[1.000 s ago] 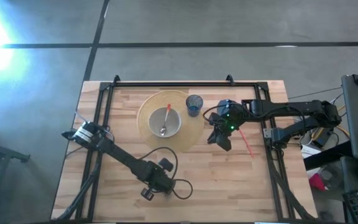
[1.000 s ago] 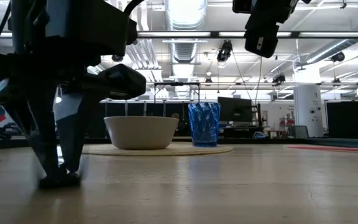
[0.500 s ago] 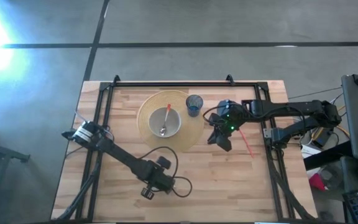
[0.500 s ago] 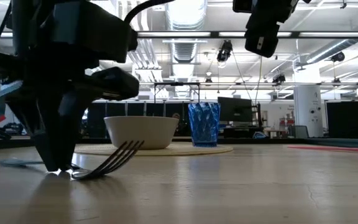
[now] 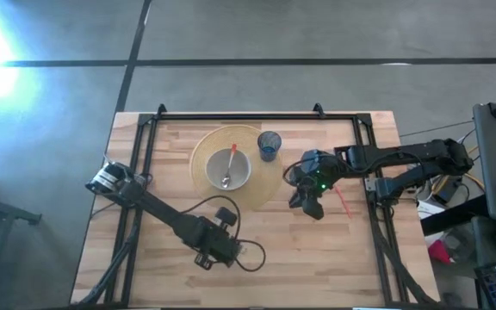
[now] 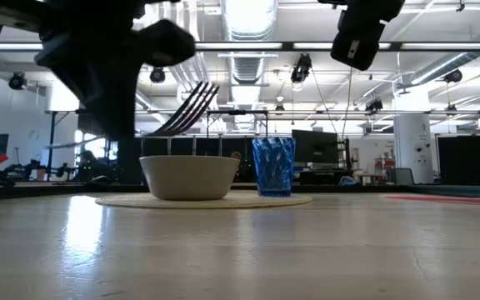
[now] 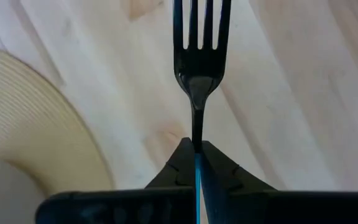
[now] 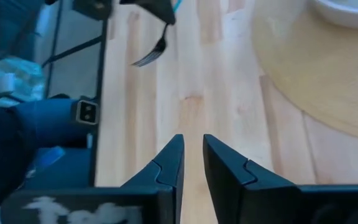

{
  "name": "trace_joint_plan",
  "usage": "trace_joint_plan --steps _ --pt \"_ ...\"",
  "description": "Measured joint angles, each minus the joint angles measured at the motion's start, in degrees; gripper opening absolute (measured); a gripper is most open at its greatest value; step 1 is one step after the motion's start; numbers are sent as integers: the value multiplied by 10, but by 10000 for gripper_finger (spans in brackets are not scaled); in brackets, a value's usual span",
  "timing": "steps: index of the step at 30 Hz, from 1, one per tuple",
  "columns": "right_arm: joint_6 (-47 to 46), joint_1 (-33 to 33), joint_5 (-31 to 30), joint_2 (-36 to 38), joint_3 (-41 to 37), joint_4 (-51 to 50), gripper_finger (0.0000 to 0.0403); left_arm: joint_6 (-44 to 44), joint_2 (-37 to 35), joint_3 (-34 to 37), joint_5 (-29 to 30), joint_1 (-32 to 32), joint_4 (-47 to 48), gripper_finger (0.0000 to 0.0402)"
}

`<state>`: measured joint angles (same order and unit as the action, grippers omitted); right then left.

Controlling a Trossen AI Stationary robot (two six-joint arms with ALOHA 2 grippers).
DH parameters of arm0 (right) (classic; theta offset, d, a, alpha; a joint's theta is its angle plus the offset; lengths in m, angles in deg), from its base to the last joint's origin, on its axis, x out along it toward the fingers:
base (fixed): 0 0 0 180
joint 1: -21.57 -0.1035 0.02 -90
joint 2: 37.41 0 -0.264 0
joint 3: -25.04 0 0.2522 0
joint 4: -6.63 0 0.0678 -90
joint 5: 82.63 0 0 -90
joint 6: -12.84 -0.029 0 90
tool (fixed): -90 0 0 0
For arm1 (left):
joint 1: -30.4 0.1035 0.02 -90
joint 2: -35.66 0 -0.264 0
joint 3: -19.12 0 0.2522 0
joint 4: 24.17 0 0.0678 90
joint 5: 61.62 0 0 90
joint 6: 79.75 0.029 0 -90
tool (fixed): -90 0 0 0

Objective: Pick & Place Utensil
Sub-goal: Put the blue fork into the gray bowl

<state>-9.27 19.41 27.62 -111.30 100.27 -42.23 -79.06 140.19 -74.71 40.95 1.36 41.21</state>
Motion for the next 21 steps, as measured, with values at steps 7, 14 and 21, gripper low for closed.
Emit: trace_joint_plan --steps 7,14,21 --pt "23 1 -26 -1 0 14 67 91 0 -59 82 -4 63 1" --pt "36 5 -64 -1 0 30 70 129 -4 -94 169 18 191 0" --pt "66 7 -101 -1 0 30 62 162 -26 -96 208 98 273 0"
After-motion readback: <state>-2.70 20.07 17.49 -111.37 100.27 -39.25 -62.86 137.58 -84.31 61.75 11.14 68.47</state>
